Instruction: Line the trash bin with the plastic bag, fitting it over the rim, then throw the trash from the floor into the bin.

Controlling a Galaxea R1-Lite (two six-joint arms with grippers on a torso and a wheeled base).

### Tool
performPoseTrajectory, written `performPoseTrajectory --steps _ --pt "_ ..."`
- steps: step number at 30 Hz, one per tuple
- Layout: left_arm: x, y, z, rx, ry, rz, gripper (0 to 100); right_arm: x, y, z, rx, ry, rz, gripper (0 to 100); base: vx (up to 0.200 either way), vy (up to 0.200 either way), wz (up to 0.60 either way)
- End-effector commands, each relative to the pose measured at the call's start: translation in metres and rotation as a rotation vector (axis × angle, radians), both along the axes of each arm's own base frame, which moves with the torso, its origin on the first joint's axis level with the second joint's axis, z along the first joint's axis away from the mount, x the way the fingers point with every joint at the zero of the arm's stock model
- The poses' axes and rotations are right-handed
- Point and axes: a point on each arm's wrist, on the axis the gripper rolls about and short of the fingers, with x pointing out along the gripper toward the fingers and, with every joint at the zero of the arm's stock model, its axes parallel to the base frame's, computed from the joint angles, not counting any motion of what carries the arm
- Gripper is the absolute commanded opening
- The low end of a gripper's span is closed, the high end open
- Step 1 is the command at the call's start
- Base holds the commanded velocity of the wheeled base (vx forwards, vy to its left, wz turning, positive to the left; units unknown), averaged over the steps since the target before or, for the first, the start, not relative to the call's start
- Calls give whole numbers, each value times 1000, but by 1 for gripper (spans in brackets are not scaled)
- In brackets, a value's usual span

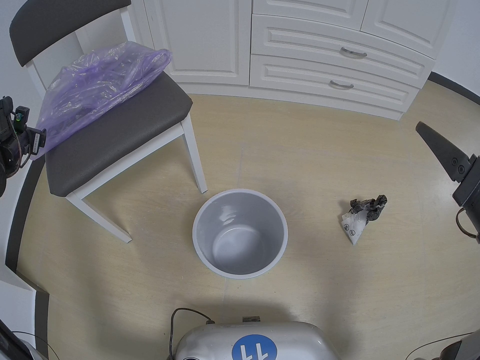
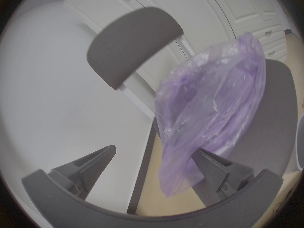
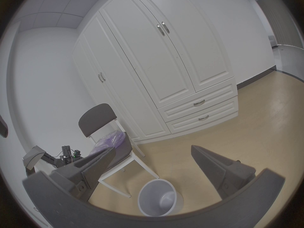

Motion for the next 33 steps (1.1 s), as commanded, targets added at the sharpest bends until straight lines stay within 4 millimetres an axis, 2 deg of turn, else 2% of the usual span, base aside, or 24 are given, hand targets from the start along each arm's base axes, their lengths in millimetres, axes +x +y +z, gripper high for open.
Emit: performPoseTrajectory --steps 1,3,7,25,26,33 --pt "-1 0 -25 7 -46 9 100 -4 -4 3 14 -15 0 100 0 0 0" --pt "8 3 -38 19 -84 10 100 -4 -4 4 18 -17 2 100 0 0 0" --pt "9 4 -42 24 -108 24 100 -5 -5 4 20 -19 0 100 0 0 0" --pt "14 5 -29 37 -160 21 100 -5 -5 8 49 -50 1 100 0 0 0" --pt "14 5 -27 39 -167 19 0 -5 -5 8 50 -53 1 100 0 0 0" --pt "11 -1 -27 26 -174 3 0 -4 -4 5 17 -36 -11 100 0 0 0"
